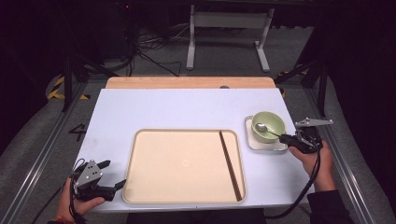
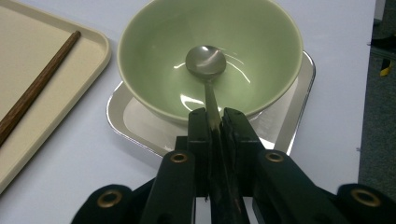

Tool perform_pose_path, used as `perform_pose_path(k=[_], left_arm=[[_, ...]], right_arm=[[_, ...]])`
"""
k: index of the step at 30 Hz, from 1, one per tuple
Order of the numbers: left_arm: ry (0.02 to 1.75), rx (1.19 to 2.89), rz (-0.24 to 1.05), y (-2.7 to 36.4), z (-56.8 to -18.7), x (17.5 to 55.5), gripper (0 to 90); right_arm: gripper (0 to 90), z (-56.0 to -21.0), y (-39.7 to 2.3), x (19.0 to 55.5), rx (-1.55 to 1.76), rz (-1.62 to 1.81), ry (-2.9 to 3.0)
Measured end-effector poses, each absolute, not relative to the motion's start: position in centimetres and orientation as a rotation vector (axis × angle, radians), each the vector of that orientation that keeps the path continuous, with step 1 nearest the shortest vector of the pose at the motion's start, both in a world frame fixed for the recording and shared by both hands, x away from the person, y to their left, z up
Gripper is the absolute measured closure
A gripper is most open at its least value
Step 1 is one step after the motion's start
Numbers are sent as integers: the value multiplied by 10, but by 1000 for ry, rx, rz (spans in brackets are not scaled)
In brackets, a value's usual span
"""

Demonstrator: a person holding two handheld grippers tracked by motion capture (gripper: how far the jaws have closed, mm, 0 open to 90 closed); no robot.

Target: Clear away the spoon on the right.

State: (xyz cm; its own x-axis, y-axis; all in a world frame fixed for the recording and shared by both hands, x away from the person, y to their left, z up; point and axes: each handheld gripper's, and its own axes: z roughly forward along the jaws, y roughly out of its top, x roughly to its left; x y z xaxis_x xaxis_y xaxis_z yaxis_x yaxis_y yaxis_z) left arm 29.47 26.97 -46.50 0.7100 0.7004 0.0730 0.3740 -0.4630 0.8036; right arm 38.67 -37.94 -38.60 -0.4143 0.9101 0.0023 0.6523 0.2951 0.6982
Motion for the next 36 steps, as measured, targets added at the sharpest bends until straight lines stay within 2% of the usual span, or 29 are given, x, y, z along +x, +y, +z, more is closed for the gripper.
perform_pose_path(k=[16, 36], left_arm=[[815, 2098, 512, 270, -465, 295, 117], [822, 2090, 515, 271, -464, 295, 116]], right_arm=[[832, -376, -379, 380, 1316, 944, 2097], [835, -348, -367, 360, 1175, 1078, 1939]])
